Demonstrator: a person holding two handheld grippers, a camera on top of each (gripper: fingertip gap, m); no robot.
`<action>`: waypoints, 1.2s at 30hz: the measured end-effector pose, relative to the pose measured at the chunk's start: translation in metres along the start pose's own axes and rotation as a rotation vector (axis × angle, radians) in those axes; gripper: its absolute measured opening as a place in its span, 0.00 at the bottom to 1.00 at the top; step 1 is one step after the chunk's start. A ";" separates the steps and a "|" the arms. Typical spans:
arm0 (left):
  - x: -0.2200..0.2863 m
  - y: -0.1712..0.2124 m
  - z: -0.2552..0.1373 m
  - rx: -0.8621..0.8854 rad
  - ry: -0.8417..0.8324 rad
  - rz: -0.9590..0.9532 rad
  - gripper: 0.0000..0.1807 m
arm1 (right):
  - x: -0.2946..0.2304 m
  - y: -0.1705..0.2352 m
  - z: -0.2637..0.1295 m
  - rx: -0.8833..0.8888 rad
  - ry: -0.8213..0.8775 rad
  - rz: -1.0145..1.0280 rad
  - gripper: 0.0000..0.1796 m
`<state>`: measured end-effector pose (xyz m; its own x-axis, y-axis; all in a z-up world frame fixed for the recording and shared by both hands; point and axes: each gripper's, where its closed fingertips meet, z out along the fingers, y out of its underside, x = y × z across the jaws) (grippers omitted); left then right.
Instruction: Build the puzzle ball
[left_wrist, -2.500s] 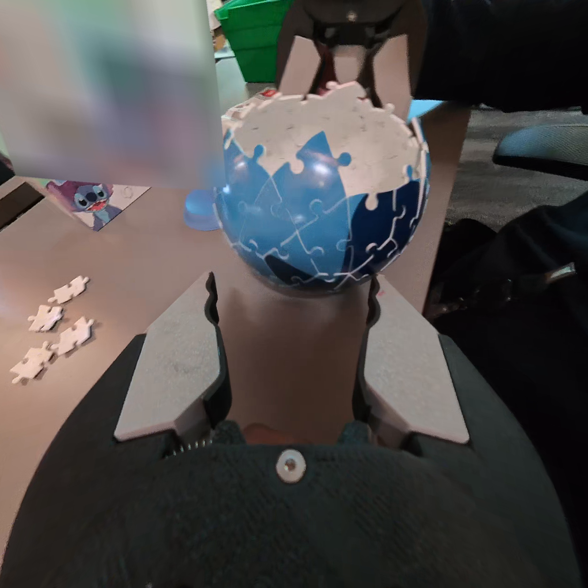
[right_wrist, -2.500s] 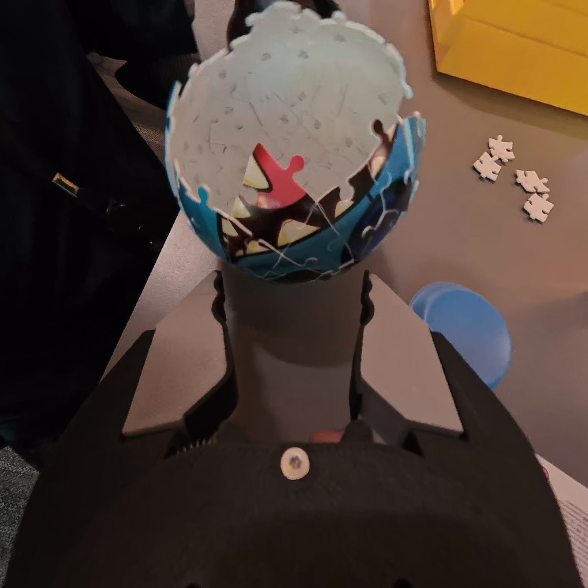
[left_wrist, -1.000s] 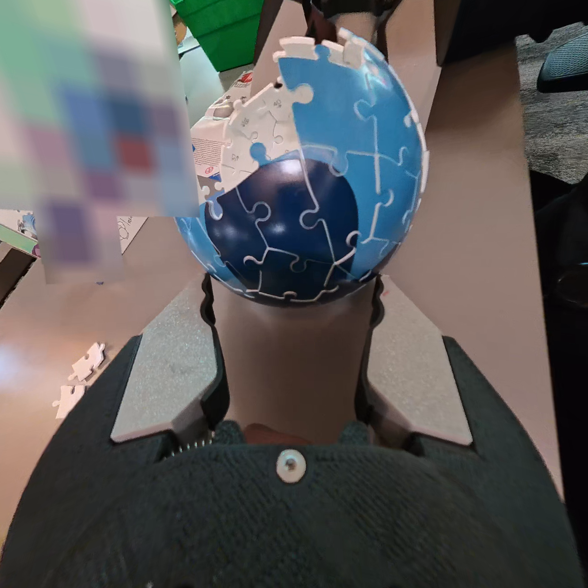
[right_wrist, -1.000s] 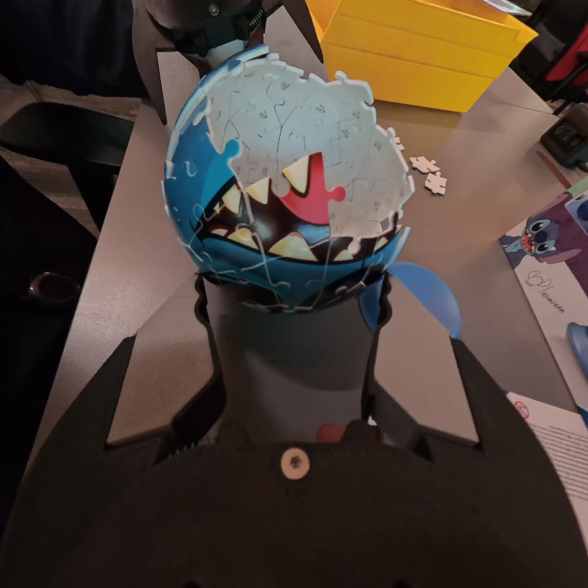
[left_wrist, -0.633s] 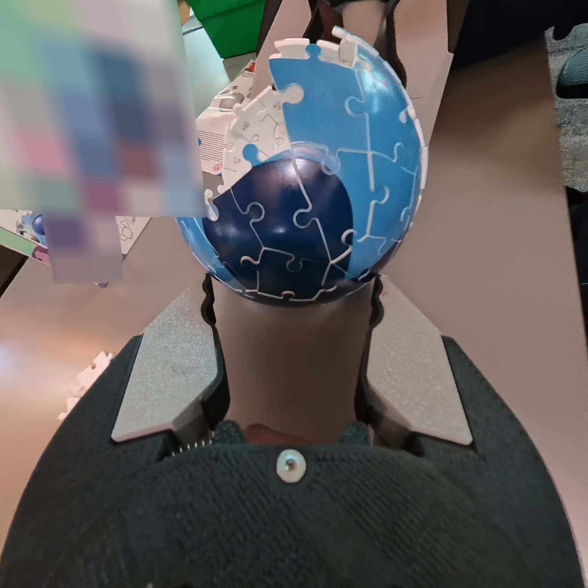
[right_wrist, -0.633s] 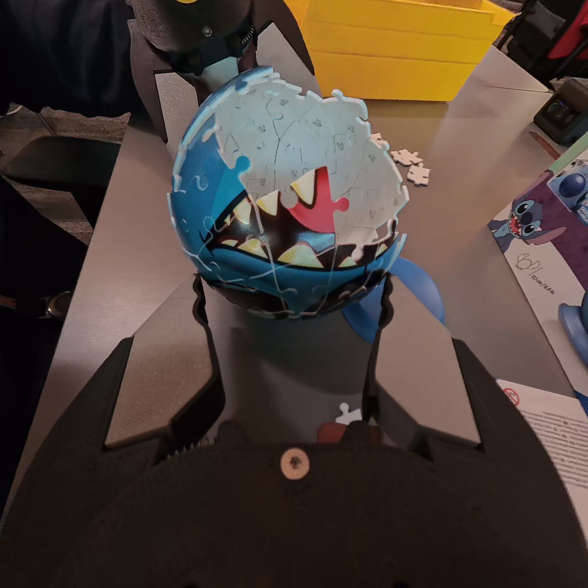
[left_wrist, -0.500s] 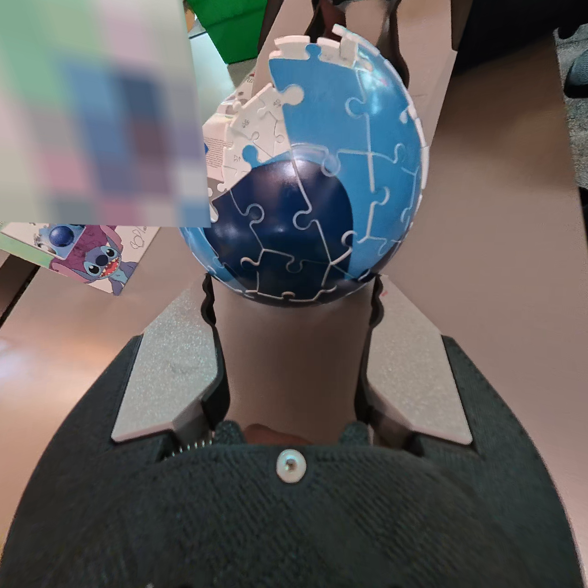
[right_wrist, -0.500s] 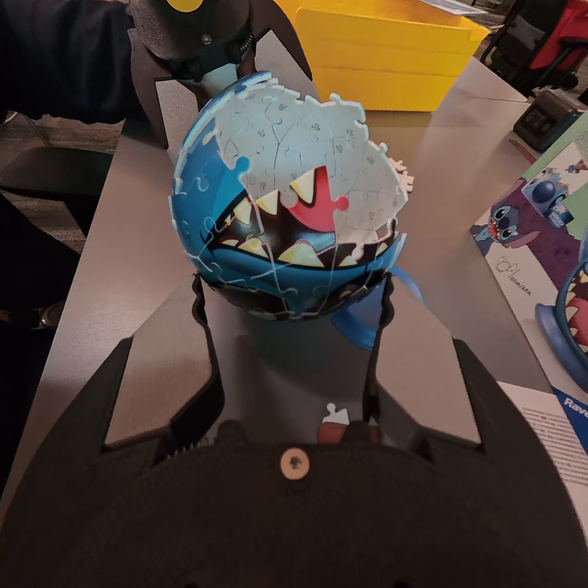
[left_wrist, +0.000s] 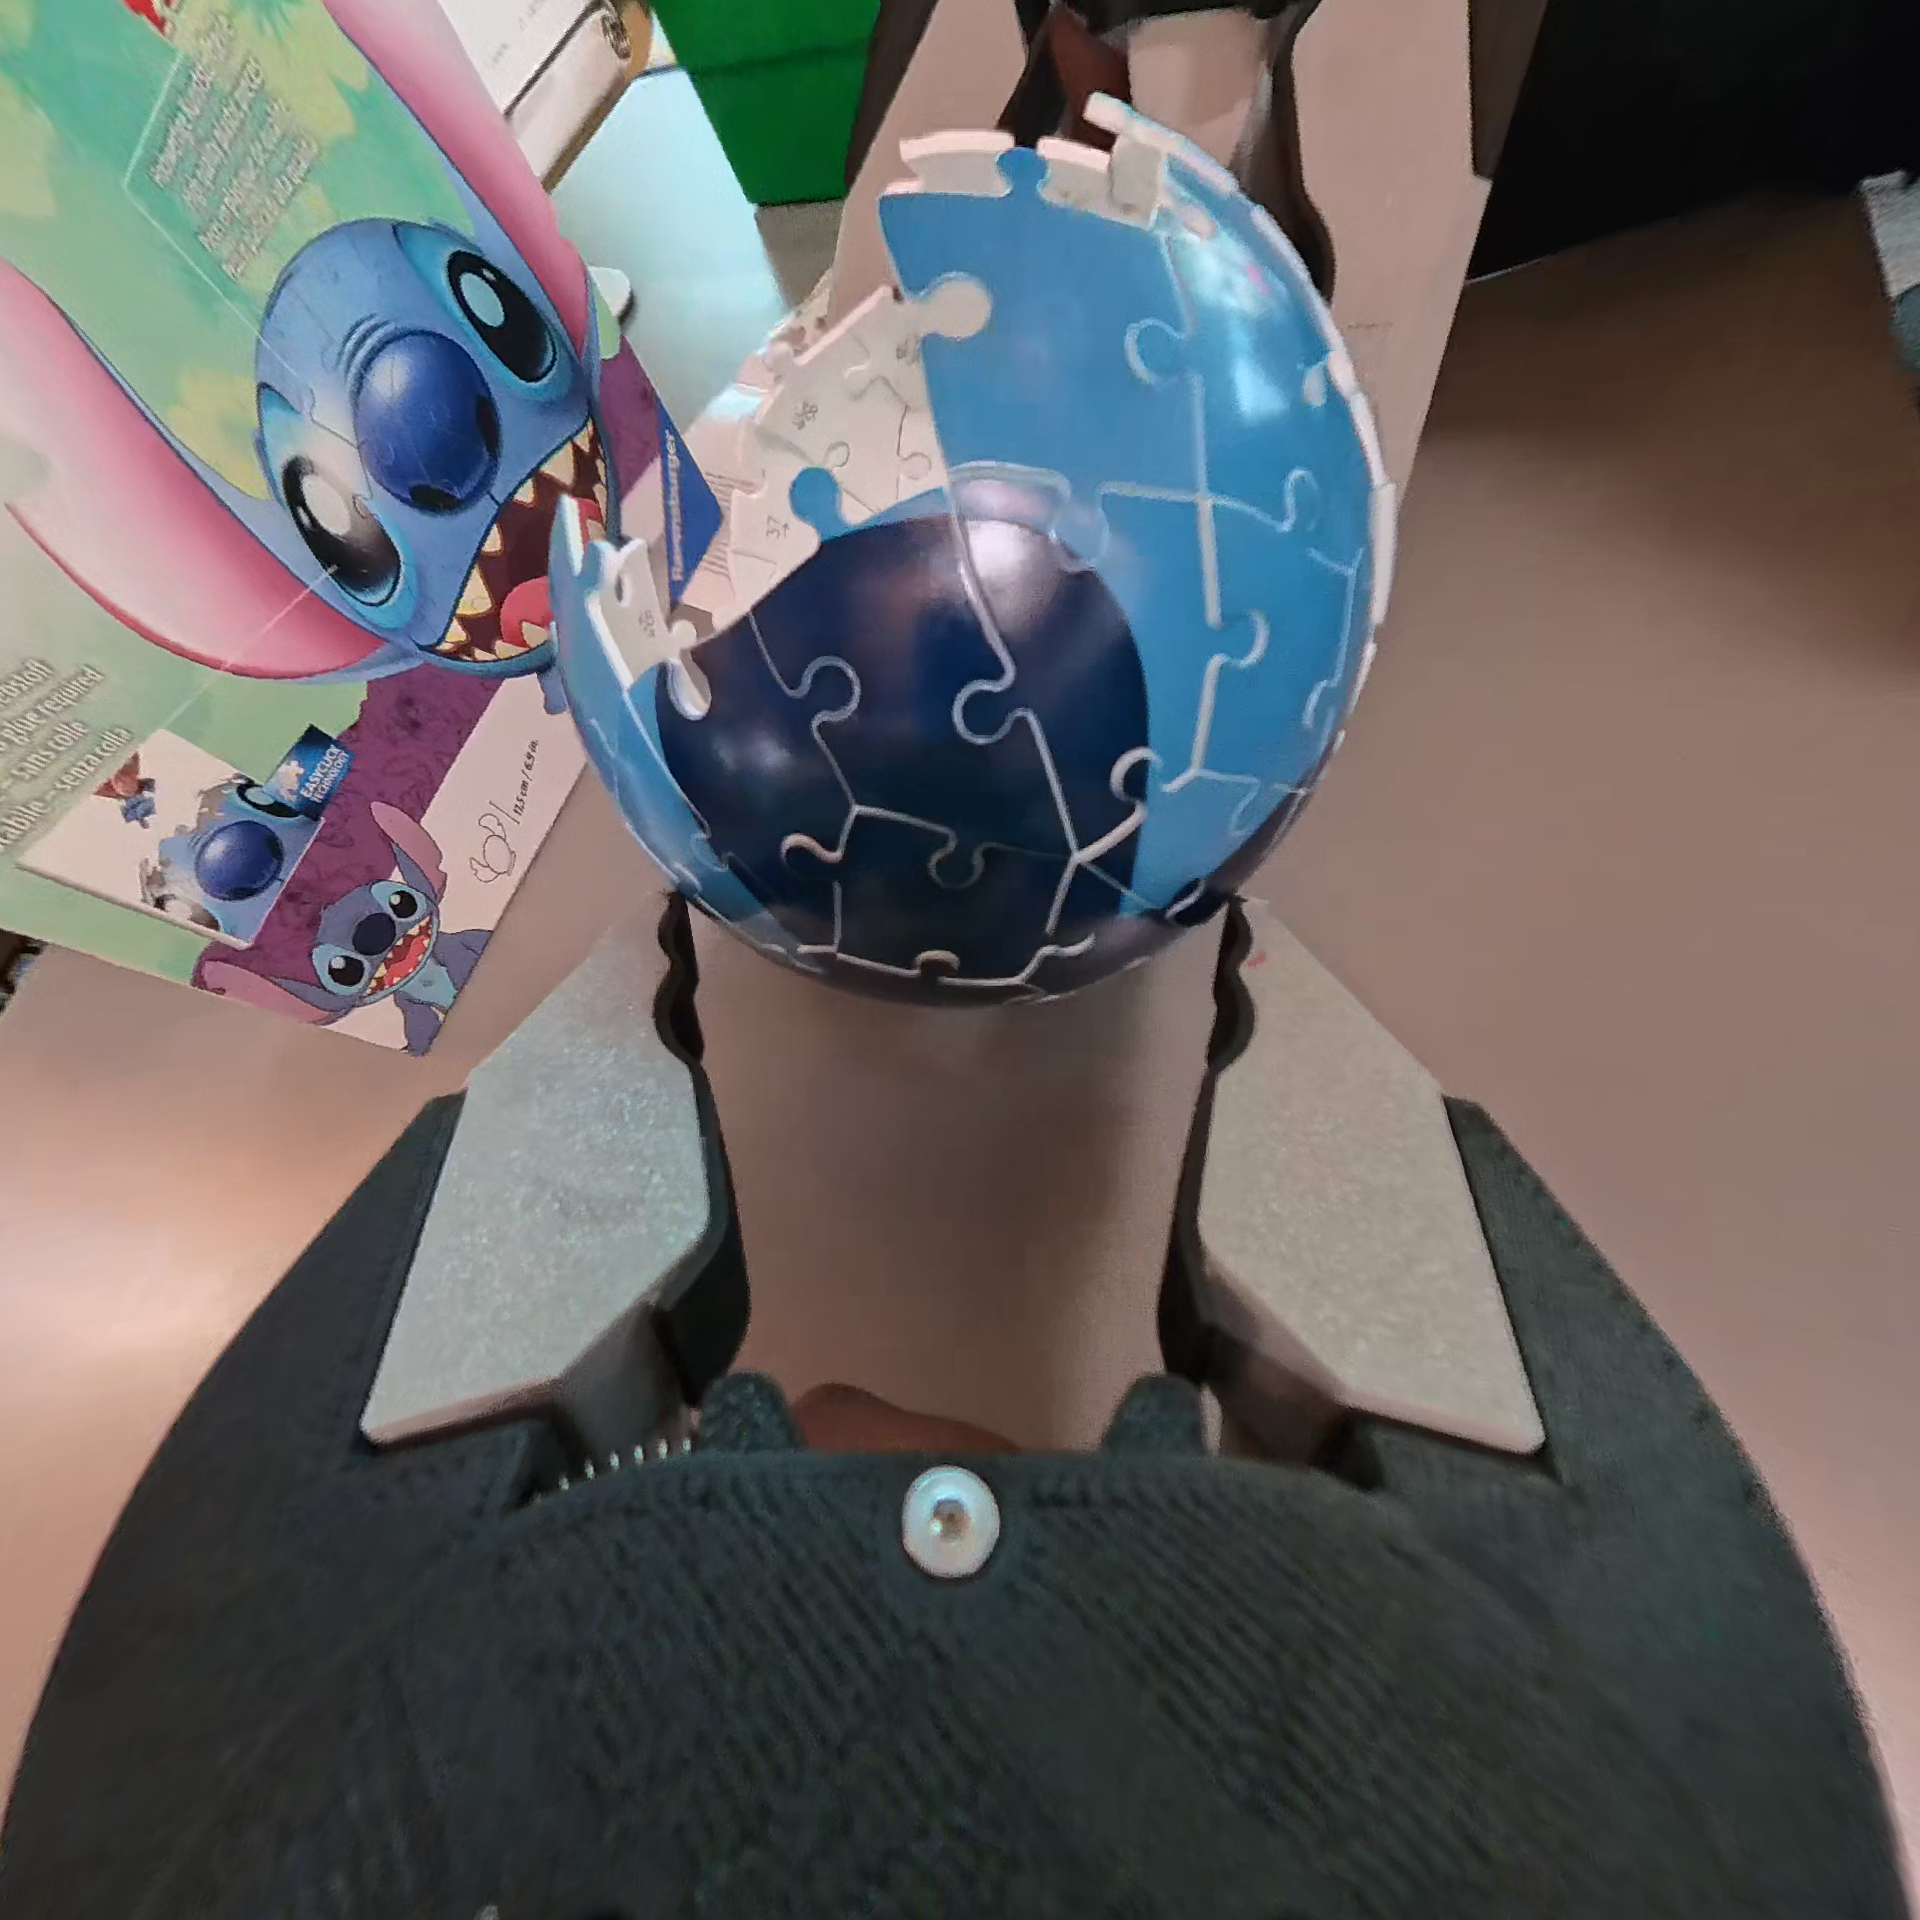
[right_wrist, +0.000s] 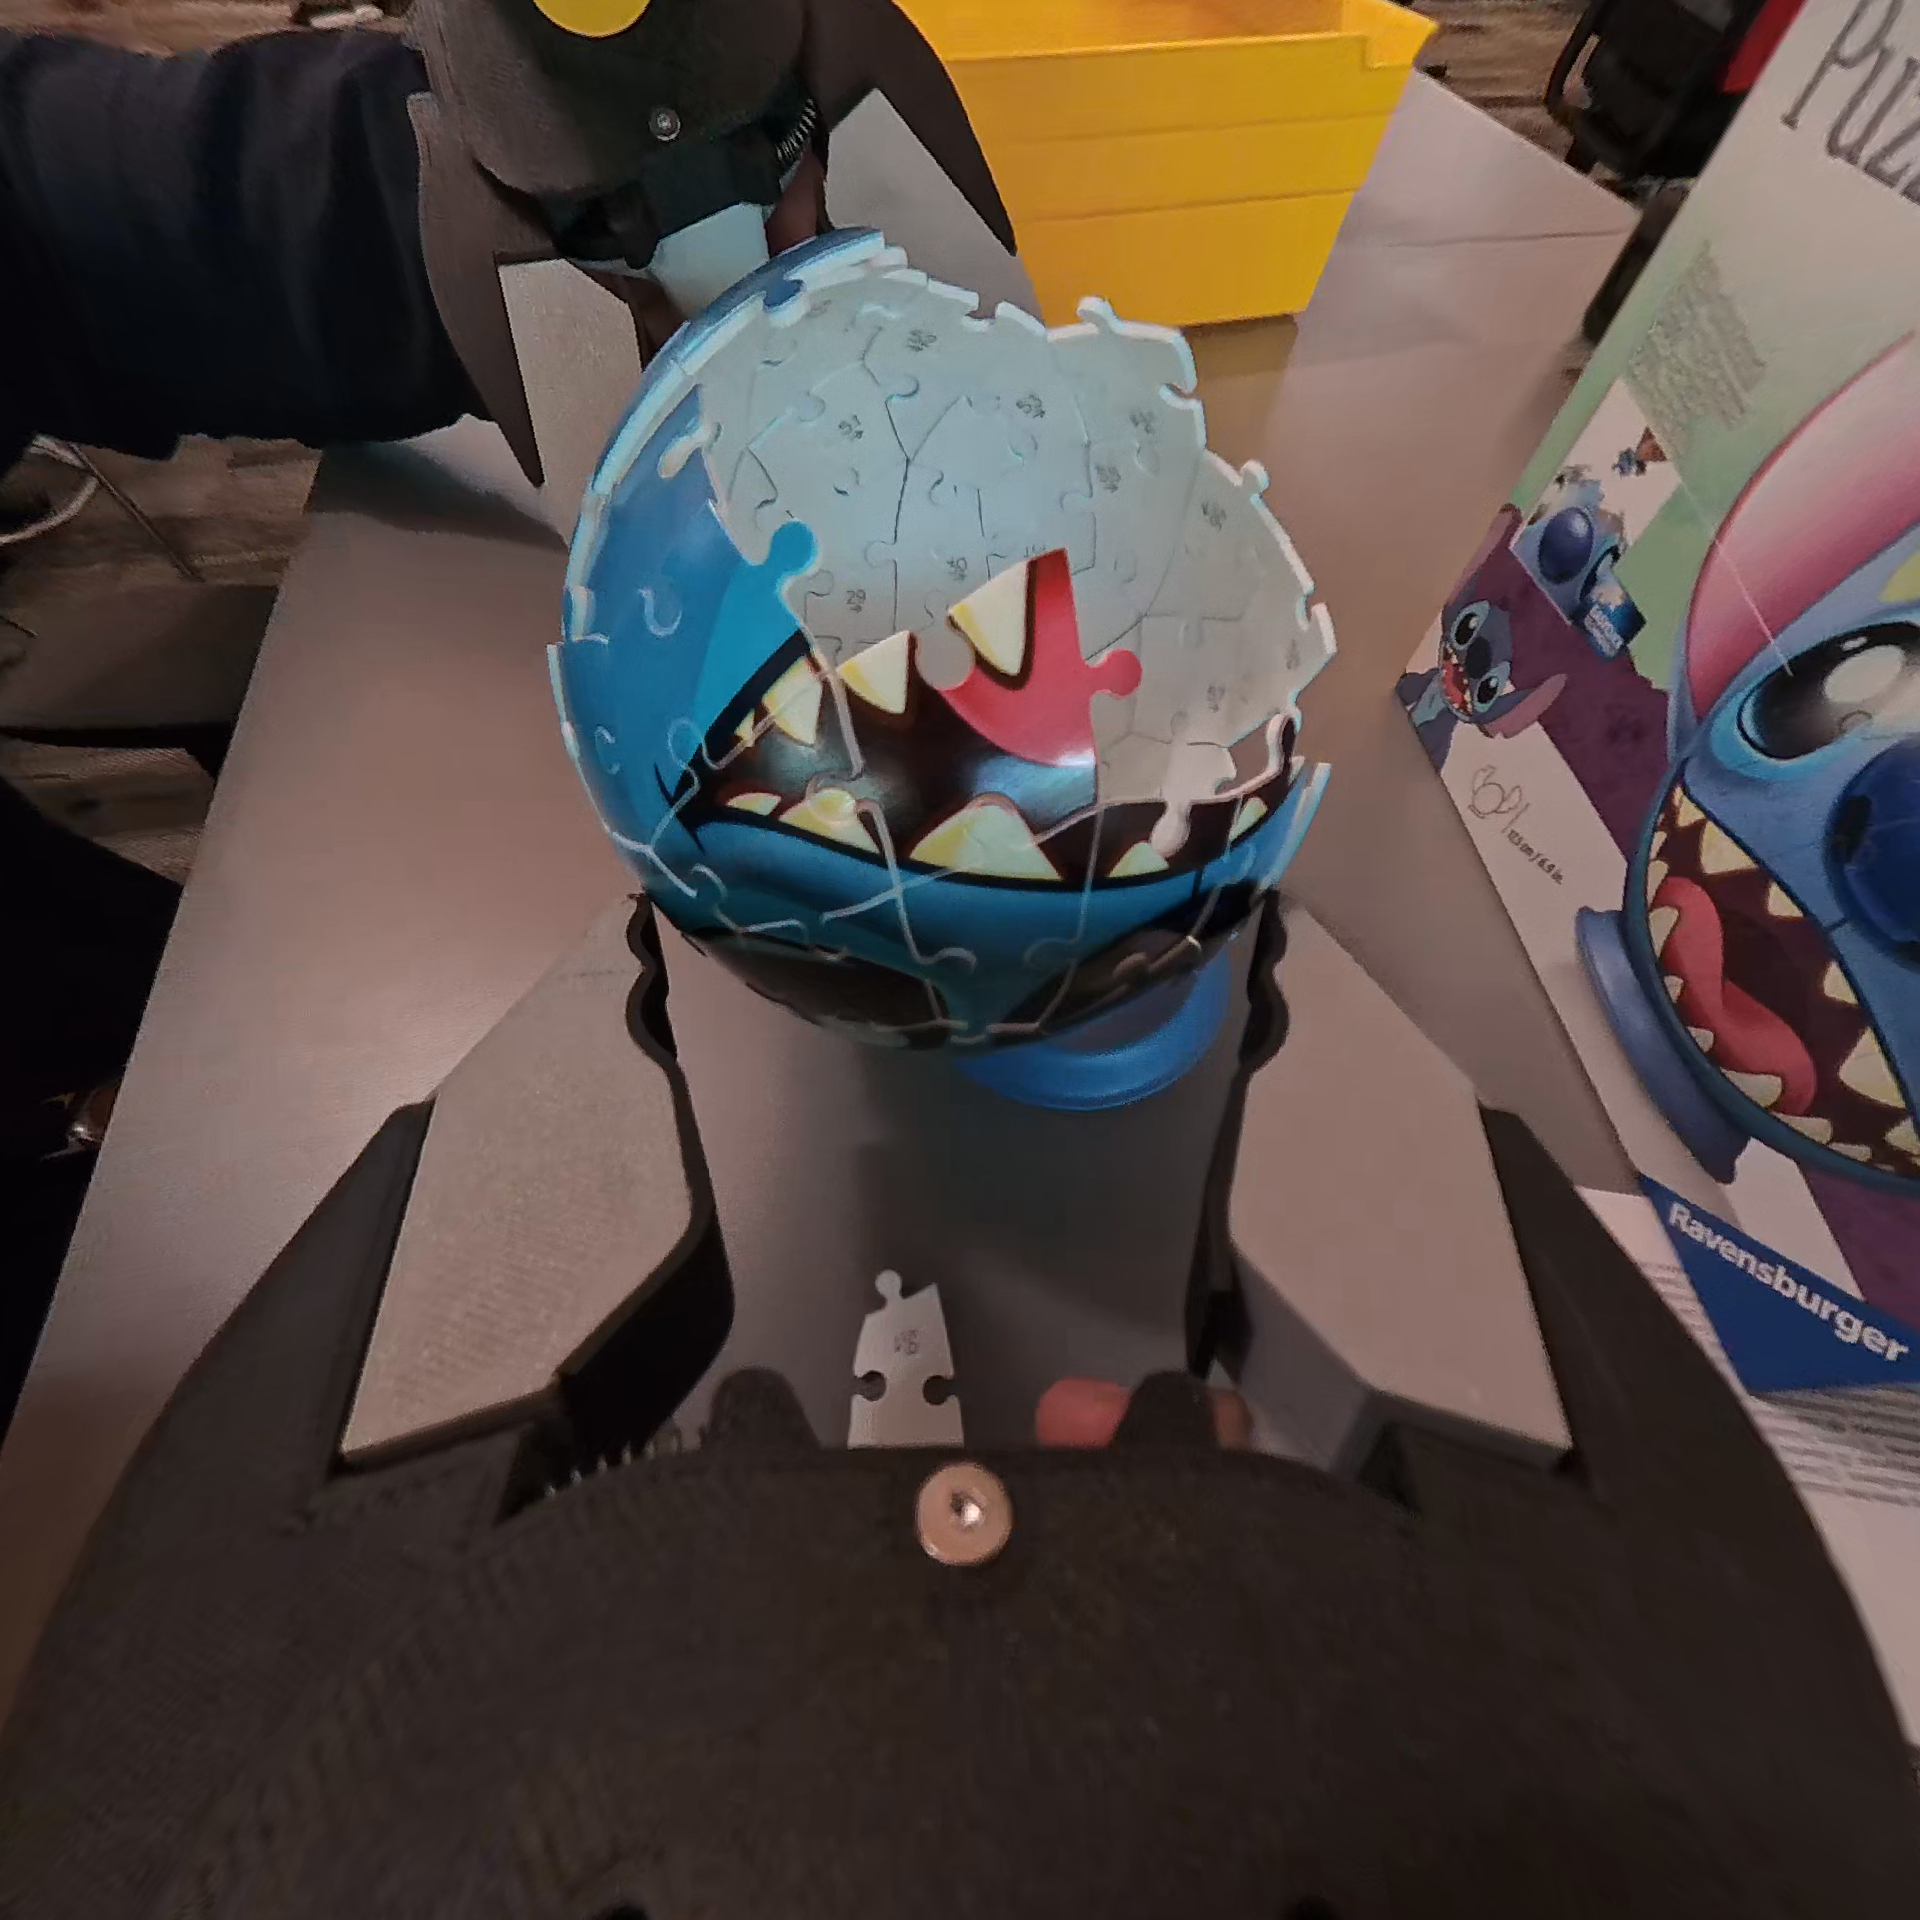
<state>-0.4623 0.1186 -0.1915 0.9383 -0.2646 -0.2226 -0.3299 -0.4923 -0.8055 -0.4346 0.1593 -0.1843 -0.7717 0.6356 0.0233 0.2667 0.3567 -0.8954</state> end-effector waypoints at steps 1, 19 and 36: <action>-0.002 0.001 0.002 -0.002 0.012 -0.018 0.54 | 0.003 0.002 0.001 -0.009 -0.011 0.020 0.61; -0.012 0.008 0.014 -0.082 0.143 -0.253 0.54 | 0.017 0.022 0.008 -0.116 -0.177 0.309 0.61; -0.022 0.027 -0.014 -0.039 0.010 -0.194 0.53 | 0.021 0.046 -0.024 -0.181 -0.122 0.197 0.57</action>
<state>-0.4928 0.0995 -0.2004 0.9837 -0.1696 -0.0594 -0.1467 -0.5664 -0.8109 -0.4251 0.2052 -0.2142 -0.7555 0.6218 -0.2064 0.5084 0.3576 -0.7833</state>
